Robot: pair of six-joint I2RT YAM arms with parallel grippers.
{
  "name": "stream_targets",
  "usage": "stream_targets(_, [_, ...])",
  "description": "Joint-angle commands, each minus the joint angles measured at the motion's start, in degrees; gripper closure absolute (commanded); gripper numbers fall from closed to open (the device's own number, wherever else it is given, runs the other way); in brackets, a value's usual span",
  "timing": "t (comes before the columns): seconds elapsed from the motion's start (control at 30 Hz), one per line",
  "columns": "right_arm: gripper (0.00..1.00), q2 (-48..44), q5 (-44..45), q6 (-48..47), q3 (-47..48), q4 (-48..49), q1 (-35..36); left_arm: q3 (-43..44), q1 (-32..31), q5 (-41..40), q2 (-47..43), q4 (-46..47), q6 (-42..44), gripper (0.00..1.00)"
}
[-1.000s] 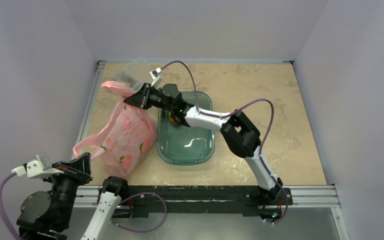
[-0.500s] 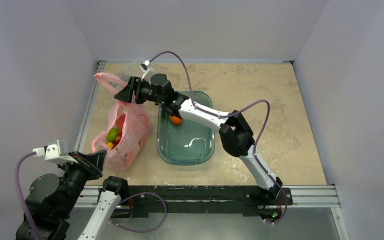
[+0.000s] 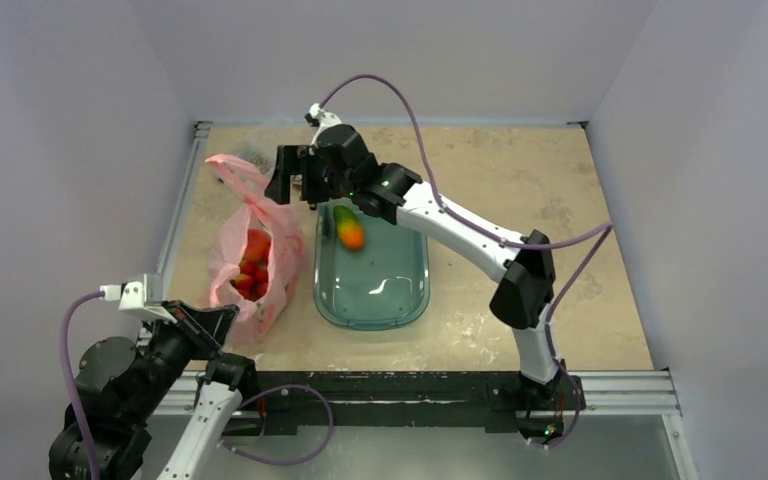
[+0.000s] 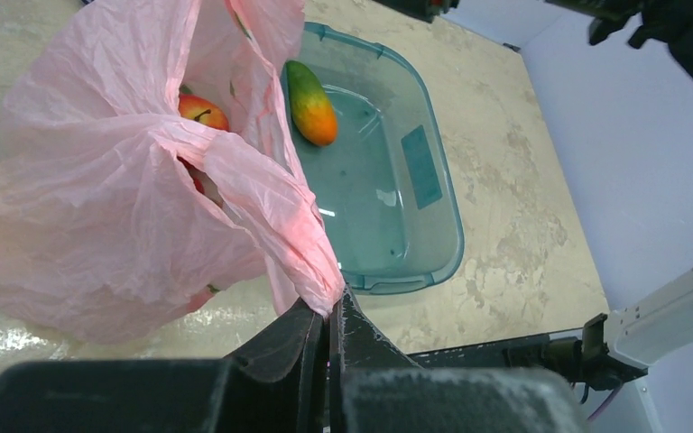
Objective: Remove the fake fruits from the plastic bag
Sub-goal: Adjust the plastic bag at the center of the board.
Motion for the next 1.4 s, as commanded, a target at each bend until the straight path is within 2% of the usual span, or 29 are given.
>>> stream_targets(0.0, [0.01,-7.38,5.04,-3.94,-2.68,-4.48,-0.08,0.28,-0.16,3.47,0.03,2.90,-0.34,1.00])
stream_targets(0.13, [0.01,-10.43,2.04,-0.93,-8.38,-1.27,1.73,0.59,-0.17,5.50,0.90,3.19,0.16,1.00])
stream_targets(0.33, [0.03,-10.91,-2.47,5.68,-18.41,13.12,7.50,0.63,-0.17,5.84,1.85,3.72,-0.01,1.00])
stream_targets(0.37, [0.10,-10.35,-2.49,6.82,-19.14,14.40,8.06,0.69,-0.17,6.30,2.18,3.82,-0.05,1.00])
stream_targets(0.47, [0.42,-9.06,-3.32,10.67,-22.23,17.97,8.66,0.90,-0.17,6.81,2.55,3.65,-0.06,1.00])
stream_targets(0.53, [0.55,-8.78,-2.17,12.71,-24.15,19.36,8.66,1.09,-0.17,6.67,2.28,3.25,0.05,1.00])
stream_targets(0.57, [0.64,-8.77,-1.44,13.29,-25.17,19.96,8.66,1.23,-0.17,6.48,2.14,2.91,0.16,1.00])
stream_targets(0.63, [0.93,-8.96,-2.77,15.01,-27.28,22.54,8.40,1.85,-0.17,5.57,1.83,1.72,0.21,1.00])
stream_targets(0.67, [1.00,-9.37,-2.43,15.33,-28.12,22.75,8.02,2.27,-0.17,5.26,1.77,0.85,0.30,1.00])
stream_targets(0.73, [1.00,-11.12,-5.78,15.34,-31.61,26.75,6.59,3.23,-0.17,4.84,1.41,-0.88,0.82,1.00])
stream_targets(0.83, [1.00,-14.95,-11.58,15.95,-41.32,43.35,4.94,5.90,-0.17,4.36,1.11,-3.71,2.44,1.00])
stream_targets(0.87, [1.00,-15.56,-11.79,15.83,-42.11,45.28,4.89,7.20,-0.17,4.32,1.32,-4.36,3.42,1.00])
stream_targets(0.9, [1.00,-15.46,-12.10,14.56,-41.33,44.53,4.89,8.70,-0.17,4.19,1.77,-5.14,4.18,0.96])
stream_targets(0.97, [1.00,-14.63,-12.75,11.83,-38.76,41.00,4.85,12.16,-0.17,3.77,3.24,-6.08,5.56,0.69])
stream_targets(1.03, [1.00,-14.24,-14.45,11.89,-38.59,42.47,4.88,15.78,-0.17,3.64,5.07,-6.27,6.46,0.45])
stream_targets(1.1, [1.00,-14.24,-14.84,11.93,-38.63,43.27,4.89,20.45,-0.12,3.75,7.42,-5.89,7.50,0.31])
stream_targets(1.2, [1.00,-14.51,-15.03,11.62,-38.96,44.21,4.87,26.90,-0.17,1.14,11.10,-6.00,8.82,0.25])
stream_targets(1.37, [1.00,-15.05,-15.29,11.06,-39.27,44.40,4.88,33.96,-0.17,-9.43,17.85,-7.45,10.12,0.24])
